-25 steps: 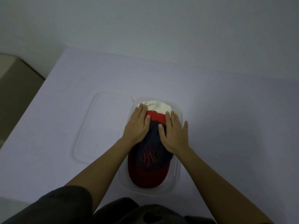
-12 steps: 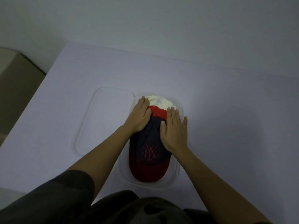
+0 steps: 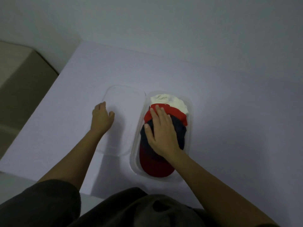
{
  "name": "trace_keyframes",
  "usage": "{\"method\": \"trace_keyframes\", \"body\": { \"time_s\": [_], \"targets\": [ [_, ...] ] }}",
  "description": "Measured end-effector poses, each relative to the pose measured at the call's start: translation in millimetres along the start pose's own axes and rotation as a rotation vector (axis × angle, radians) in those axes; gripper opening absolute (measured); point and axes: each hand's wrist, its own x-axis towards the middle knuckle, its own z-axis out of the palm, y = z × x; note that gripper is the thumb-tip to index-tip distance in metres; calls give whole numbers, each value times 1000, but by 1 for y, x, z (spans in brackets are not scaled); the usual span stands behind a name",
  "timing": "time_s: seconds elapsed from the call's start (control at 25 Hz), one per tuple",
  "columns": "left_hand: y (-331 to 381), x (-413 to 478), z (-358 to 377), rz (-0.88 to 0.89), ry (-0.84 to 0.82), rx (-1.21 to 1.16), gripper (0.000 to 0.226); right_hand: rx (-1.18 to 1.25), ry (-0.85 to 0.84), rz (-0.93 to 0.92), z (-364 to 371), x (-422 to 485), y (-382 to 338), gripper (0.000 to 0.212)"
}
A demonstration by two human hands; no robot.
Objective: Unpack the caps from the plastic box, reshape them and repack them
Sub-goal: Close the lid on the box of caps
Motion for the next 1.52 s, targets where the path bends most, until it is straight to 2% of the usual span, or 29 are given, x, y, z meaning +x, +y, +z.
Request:
{"method": "trace_keyframes", "body": {
  "time_s": [0.12, 0.2, 0.44, 0.56, 0.68, 0.84, 0.92, 1.0, 1.08, 1.2, 1.28, 1.36, 1.44, 1.52],
  "targets": [
    [-44, -7, -1, -268, -59, 197, 68, -111, -126, -58, 28, -9, -28, 71],
    [-61, -13, -2, -352, -79, 244, 71, -189, -168, -52, 47, -19, -40, 77],
    [-80, -9, -4, -211, -44, 238, 56, -293, -232, 66, 73, -33, -46, 84],
    [-86, -11, -14, -171, -24, 64, 40, -268, -201, 79, 67, -37, -48, 83],
    [-90, -19, -35, -141, -48, -250, 31, -204, -42, 112, 52, -40, -40, 79],
    [-97, -21, -62, -151, 14, -521, 43, -89, 309, 303, 24, -54, -5, 66],
    [-98, -17, -76, -181, 42, -605, 53, -27, 400, 457, 14, -66, 19, 65],
    [-92, -17, -86, -189, 94, -714, 52, 157, 390, 621, 8, -80, 37, 63],
    [-72, -26, -87, -194, 102, -844, 44, 501, 307, 758, 12, -89, 48, 57],
    [-31, -56, -66, -185, -12, -969, 35, 911, 294, 838, 19, -94, 58, 55],
    [-10, -79, -41, -181, -100, -975, 37, 1116, 318, 898, 15, -93, 59, 54],
    [5, -100, -16, -193, -170, -931, 40, 1274, 298, 902, 7, -95, 60, 62],
    [15, -115, 2, -182, -191, -847, 44, 1380, 281, 875, 0, -95, 64, 70],
    [23, -127, 13, -152, -201, -755, 51, 1387, 265, 874, -5, -93, 65, 71]
  ]
}}
